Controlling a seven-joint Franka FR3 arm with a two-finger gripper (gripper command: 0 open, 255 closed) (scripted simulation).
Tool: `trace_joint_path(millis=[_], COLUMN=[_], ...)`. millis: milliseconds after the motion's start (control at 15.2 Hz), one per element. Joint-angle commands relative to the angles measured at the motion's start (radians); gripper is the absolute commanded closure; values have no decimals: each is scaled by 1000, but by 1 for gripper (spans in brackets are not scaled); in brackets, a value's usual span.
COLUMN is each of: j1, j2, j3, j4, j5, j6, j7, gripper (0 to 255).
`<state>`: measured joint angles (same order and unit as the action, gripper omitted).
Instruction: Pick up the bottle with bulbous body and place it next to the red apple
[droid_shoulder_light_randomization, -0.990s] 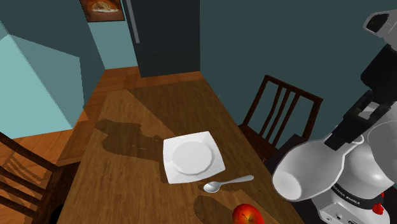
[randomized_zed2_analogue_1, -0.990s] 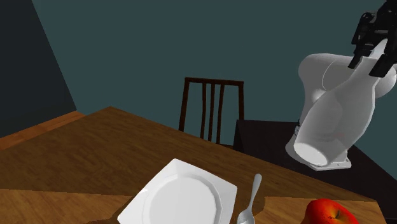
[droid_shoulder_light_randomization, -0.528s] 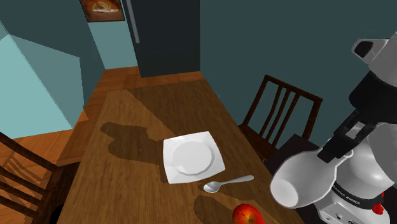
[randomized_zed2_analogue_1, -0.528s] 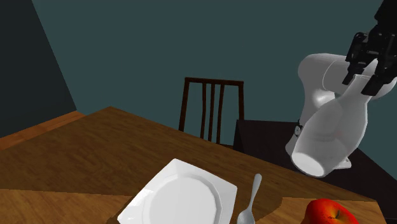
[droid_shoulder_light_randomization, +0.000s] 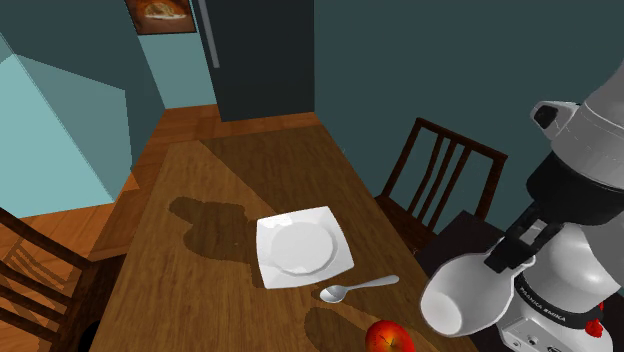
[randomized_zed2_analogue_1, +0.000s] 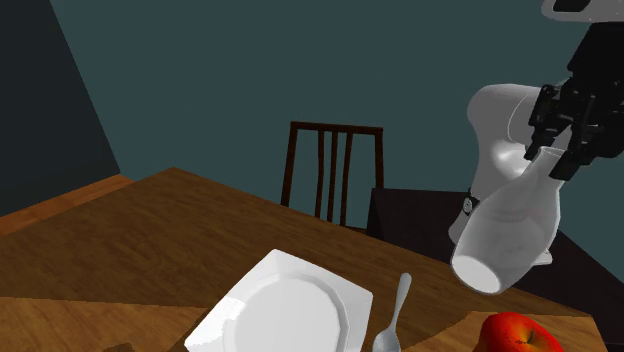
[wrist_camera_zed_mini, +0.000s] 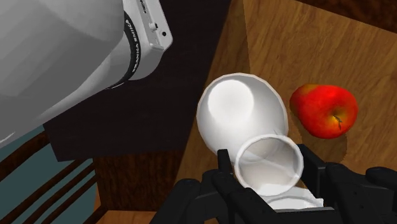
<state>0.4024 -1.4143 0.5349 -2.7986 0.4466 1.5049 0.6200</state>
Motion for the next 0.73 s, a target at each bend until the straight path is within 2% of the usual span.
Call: trace_joint_path(millis=[0, 330, 660], j1=[11, 36, 35], j2=[-9, -28, -29], j3=[20, 61, 62], j4=[-28, -89, -89], j5=[19, 60, 60], j6=[19, 57, 57], j7=[4, 10, 9], gripper=[255, 255, 255])
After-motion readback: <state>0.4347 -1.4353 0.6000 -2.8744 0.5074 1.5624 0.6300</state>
